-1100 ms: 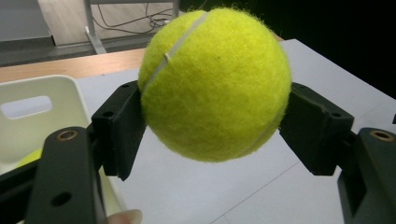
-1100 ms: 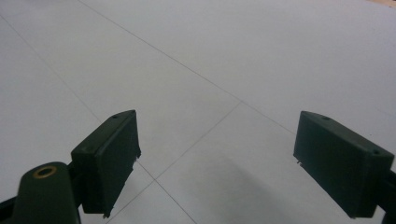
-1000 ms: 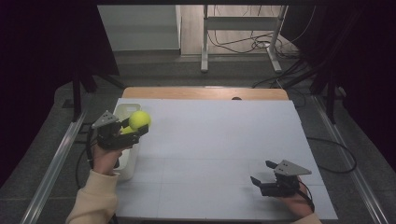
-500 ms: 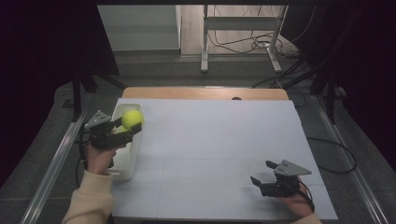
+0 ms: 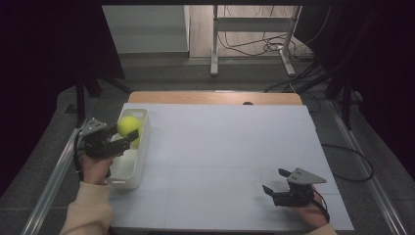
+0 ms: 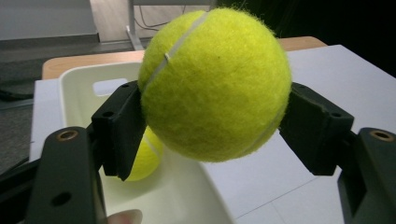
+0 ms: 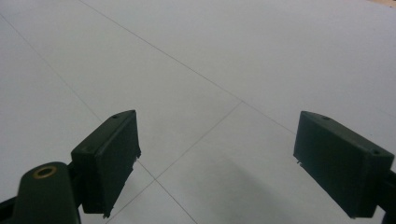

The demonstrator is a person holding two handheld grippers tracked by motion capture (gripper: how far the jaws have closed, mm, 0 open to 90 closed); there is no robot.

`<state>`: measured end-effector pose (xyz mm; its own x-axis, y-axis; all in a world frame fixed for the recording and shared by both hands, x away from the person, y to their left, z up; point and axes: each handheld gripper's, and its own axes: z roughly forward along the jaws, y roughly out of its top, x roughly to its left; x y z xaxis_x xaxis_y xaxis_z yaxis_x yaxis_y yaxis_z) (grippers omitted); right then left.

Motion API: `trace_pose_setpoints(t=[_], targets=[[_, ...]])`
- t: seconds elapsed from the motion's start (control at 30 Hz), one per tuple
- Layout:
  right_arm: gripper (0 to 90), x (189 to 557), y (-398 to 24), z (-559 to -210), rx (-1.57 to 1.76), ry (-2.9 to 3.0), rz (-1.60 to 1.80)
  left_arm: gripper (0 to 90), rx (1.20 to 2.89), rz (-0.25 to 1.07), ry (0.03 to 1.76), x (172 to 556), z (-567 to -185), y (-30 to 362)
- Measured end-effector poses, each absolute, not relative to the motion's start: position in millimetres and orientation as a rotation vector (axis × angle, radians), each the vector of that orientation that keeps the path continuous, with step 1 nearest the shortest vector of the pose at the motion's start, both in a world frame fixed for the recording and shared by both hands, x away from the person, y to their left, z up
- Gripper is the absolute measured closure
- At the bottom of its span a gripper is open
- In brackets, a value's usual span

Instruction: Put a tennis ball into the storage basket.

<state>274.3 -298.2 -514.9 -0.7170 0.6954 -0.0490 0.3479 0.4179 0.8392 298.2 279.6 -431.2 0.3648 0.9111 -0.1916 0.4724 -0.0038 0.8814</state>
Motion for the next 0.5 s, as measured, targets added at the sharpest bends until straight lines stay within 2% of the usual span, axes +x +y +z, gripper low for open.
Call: trace_pose_setpoints(t=[0.5], targets=[[14.6,274,-298,-515,0.890,2.288,1.215,27.3,1.635,0.598,1.317,299,-435,294]])
